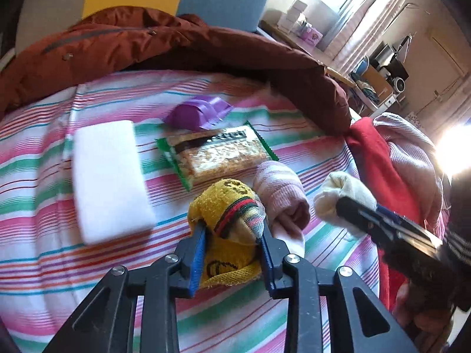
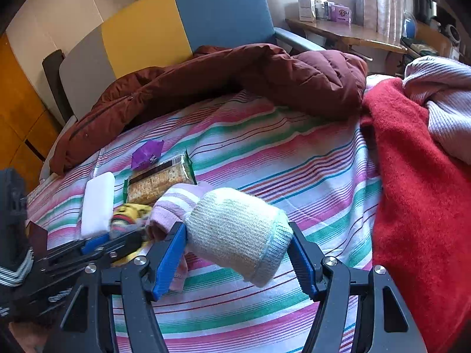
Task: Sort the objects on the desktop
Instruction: 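Carry the yellow cap and white sock to the tin tray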
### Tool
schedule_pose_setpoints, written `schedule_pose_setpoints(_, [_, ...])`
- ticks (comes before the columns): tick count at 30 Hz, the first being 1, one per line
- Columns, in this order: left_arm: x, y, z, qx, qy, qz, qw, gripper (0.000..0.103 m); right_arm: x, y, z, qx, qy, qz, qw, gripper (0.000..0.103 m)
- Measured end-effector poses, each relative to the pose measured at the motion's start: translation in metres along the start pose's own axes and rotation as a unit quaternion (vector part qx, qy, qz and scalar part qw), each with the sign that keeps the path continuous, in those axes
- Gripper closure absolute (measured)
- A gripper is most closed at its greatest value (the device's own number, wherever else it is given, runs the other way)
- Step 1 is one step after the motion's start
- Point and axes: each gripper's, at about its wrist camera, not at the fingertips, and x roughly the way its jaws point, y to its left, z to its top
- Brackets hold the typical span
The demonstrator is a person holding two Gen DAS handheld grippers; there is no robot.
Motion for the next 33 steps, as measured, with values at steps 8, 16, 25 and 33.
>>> schedule_pose_setpoints(8, [-0.049,0.009,-0.019,0.015,-0.047,0.031,0.9983,0.074,-0.010,-0.001,0.001,0.001,-0.024,0.005,1.000,0.035])
schedule_pose_setpoints(16, [-0.120,0.017,-0.045,0.035,-0.111,0.078,0.9902,0.074,-0.027,0.020,-0.003,-0.035,-0.060,0.038,0.997,0.035])
schedule_pose_setpoints(25, [-0.199,0.044,-0.086,0.037,-0.163,0.157,0.9733,0.074,-0.037,0.066,-0.016,-0.095,-0.065,0.070,0.991,0.035])
schedule_pose_setpoints(33, [-0.260,0.072,-0.118,0.032,-0.206,0.232,0.9501,0.073,-0.054,0.129,-0.032,-0.140,-0.051,0.108,0.983,0.035])
